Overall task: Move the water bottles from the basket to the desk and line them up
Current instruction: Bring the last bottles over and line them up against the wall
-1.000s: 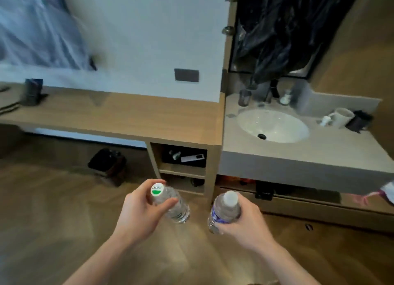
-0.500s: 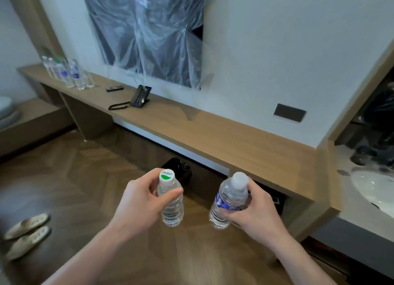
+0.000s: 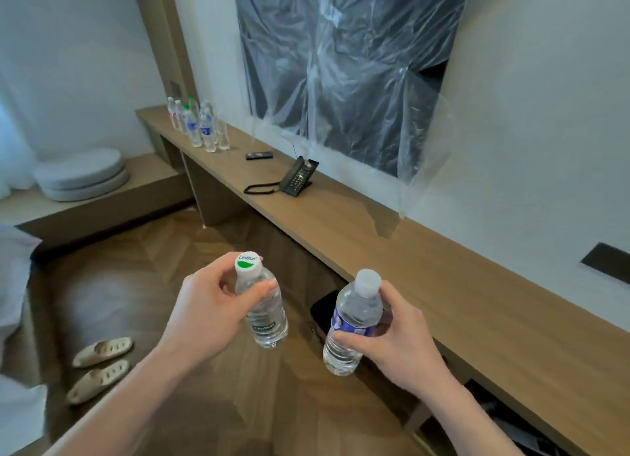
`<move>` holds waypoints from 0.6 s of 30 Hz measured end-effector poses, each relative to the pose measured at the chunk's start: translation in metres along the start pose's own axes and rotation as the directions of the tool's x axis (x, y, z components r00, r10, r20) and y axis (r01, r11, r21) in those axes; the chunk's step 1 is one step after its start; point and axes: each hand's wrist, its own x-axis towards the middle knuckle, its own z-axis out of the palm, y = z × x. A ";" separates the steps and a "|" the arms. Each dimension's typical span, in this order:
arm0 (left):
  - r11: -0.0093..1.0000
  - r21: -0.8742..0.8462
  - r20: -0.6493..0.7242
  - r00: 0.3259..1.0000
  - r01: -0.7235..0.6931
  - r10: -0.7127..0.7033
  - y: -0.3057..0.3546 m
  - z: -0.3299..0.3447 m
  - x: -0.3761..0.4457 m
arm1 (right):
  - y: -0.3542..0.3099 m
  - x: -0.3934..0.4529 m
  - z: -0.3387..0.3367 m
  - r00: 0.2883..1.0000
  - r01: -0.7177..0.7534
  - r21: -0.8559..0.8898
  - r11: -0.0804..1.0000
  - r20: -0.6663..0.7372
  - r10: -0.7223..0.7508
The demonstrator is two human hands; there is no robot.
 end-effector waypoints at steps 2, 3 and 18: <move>0.999 0.024 -0.055 0.998 0.027 -0.026 -0.008 -0.004 0.031 | 0.000 0.043 0.000 0.998 0.018 -0.010 1.000 0.053 -0.017; 0.999 0.031 -0.086 0.996 0.041 -0.038 -0.012 -0.006 0.046 | 0.000 0.066 0.000 0.997 0.032 -0.013 0.999 0.075 -0.030; 0.989 -0.043 -0.286 0.947 0.142 -0.148 -0.119 -0.083 0.246 | -0.052 0.353 0.107 0.953 0.200 -0.031 0.979 0.240 -0.187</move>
